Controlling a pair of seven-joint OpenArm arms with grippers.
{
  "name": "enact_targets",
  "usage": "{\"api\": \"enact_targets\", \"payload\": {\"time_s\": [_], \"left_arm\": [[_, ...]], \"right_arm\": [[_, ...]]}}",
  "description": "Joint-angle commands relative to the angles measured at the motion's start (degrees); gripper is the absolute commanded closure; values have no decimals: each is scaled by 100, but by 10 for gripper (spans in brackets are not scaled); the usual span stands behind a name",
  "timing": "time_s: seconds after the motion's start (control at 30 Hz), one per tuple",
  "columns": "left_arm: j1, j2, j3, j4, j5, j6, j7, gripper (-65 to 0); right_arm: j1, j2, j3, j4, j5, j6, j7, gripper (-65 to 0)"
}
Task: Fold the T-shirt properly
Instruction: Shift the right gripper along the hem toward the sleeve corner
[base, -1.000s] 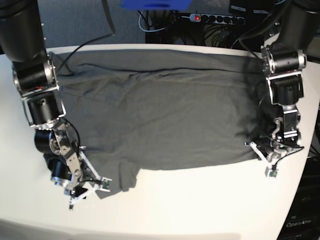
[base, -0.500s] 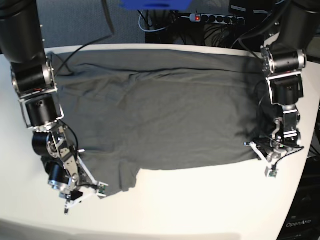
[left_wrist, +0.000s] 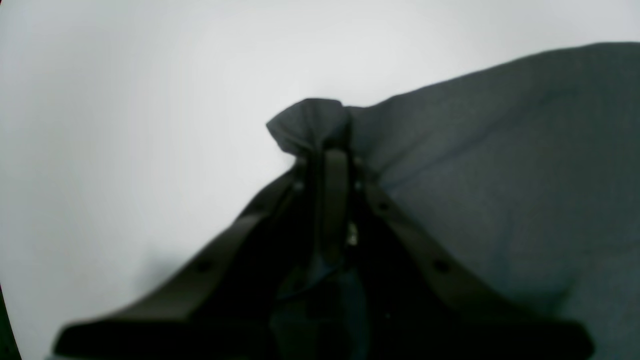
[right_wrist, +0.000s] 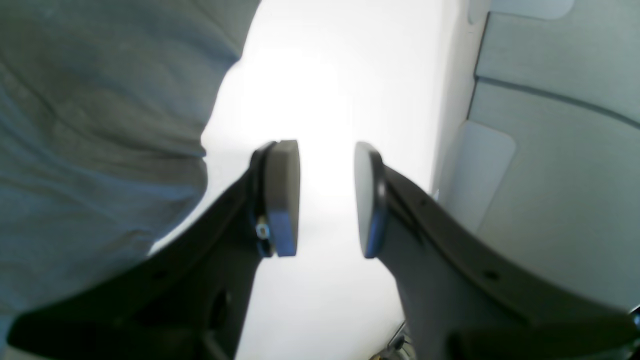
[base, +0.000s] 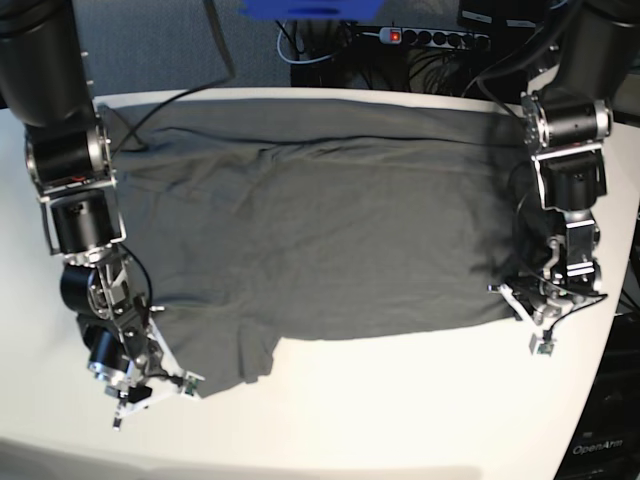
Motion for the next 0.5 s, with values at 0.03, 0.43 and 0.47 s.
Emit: {"api": "enact_targets", "payload": {"time_s": [0.03, 0.43, 0.47], "left_arm": [[-108, -17, -1, 45, 22, -33, 102, -25], [-117, -17, -1, 54, 22, -33, 102, -25], [-117, -17, -1, 54, 22, -33, 102, -25]], "right_arm": [[198, 59, -211, -44, -25, -49, 19, -170], [127, -47, -264, -405, -7, -49, 89, -167], [127, -91, -79, -405, -7, -49, 80, -167]]}}
